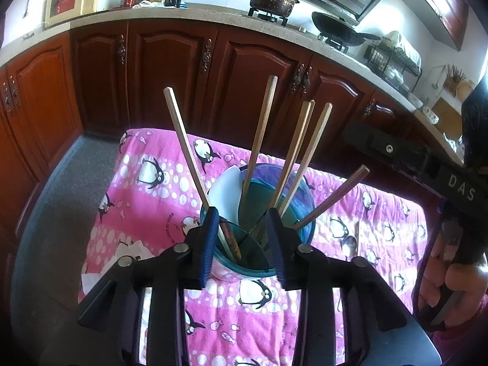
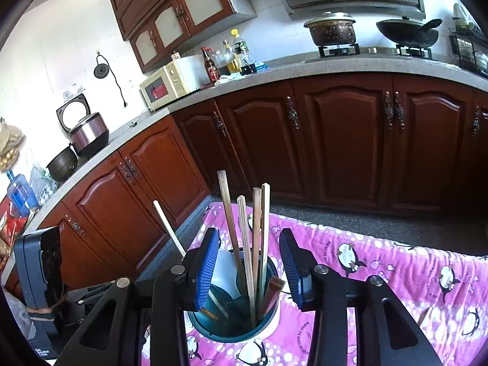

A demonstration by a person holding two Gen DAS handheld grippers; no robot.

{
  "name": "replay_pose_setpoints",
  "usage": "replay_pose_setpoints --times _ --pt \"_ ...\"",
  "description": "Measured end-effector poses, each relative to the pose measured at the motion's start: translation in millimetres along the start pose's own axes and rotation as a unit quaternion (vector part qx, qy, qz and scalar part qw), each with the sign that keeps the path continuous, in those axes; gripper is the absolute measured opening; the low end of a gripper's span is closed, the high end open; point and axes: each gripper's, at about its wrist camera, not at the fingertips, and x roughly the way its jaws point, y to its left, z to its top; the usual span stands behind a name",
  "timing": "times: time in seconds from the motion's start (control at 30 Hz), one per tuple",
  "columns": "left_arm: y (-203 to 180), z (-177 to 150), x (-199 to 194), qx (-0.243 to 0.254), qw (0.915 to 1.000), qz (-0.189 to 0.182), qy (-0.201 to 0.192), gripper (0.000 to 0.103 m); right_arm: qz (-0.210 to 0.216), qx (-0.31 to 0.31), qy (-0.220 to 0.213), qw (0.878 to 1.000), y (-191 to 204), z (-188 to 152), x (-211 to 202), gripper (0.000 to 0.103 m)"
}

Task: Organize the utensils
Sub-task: 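Open both tools to release the fork and chopstick into the cup, then move both open tools back down to the metal spoon and chopstick on the cloth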

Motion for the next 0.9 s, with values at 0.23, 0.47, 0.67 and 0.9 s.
replay_pose_setpoints --times 0.23,0.47,0.67,0.9 --pt "-6.5 -2.8 -15.6 0.001 0.9999 0.003 -0.011 0.042 -0.015 -0.003 0.001 1.0 1.8 -8.8 -15.8 0.043" --pt "-16.0 -8.1 -27.2 0.003 0.9998 0.009 -0.016 0.044 -0.023 0.005 0.006 1.0 -1.9 -22.0 -32.3 0.043" --pt "-30.1 -17.0 -36.6 0.012 0.9996 0.011 -0.023 0.046 -0.04 0.006 0.009 0.999 -9.2 -36.2 -51.6 0.044" --pt "-57.3 -29.5 -38.9 0.03 0.9994 0.0 -0.02 0.048 -0.076 0.025 0.015 0.997 -37.4 -62.5 -83.9 0.047"
